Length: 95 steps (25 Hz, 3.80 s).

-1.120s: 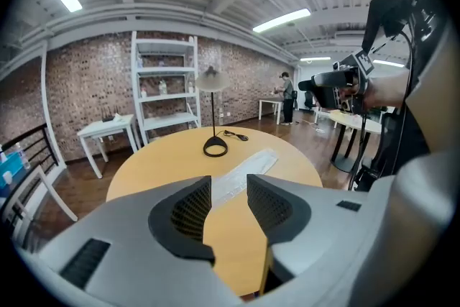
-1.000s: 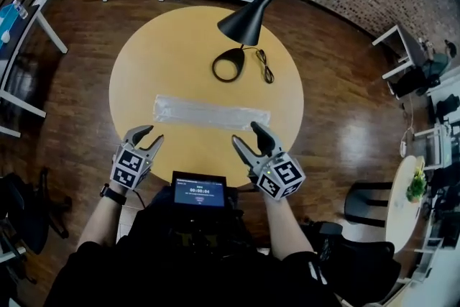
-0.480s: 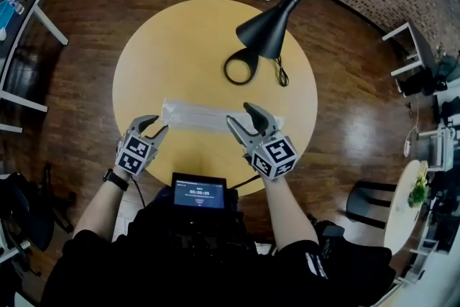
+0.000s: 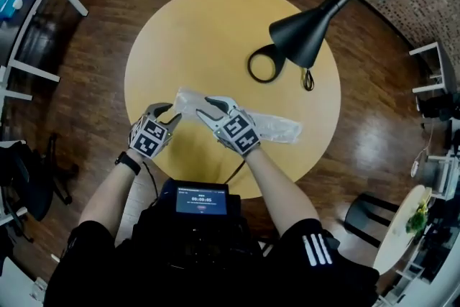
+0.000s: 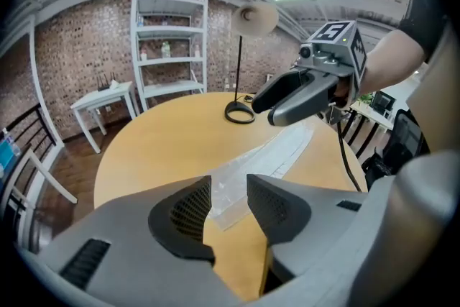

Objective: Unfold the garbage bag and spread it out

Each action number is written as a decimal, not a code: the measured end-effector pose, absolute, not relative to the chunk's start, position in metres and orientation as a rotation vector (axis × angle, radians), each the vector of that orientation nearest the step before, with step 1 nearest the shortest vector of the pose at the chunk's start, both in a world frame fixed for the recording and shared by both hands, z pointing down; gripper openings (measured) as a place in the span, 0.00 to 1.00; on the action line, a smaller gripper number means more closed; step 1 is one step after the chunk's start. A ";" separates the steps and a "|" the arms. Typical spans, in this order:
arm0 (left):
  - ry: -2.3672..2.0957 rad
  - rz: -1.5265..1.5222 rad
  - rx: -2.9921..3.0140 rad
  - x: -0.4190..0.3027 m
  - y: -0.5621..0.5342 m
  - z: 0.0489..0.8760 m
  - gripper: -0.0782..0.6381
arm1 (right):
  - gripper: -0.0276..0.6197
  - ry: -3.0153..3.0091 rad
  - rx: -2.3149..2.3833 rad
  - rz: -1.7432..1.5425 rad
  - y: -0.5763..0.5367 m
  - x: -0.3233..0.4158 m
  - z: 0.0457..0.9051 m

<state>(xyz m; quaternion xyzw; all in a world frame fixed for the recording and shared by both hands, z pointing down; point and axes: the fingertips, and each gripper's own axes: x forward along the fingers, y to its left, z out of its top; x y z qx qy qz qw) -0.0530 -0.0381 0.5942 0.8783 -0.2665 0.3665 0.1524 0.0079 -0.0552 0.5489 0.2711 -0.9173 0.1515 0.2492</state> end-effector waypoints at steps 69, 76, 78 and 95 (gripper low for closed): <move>-0.079 1.704 2.334 -0.066 0.046 0.745 0.36 | 0.05 -2.260 0.728 0.631 -0.124 0.001 0.666; -0.053 1.725 2.292 -0.085 0.065 0.743 0.36 | 0.05 -2.188 0.669 0.474 -0.147 -0.002 0.672; -0.042 1.743 2.287 -0.090 0.068 0.743 0.36 | 0.05 -2.164 0.651 0.433 -0.152 -0.006 0.675; -0.140 1.725 2.265 -0.112 0.065 0.733 0.36 | 0.13 -2.083 0.604 0.435 -0.160 -0.019 0.724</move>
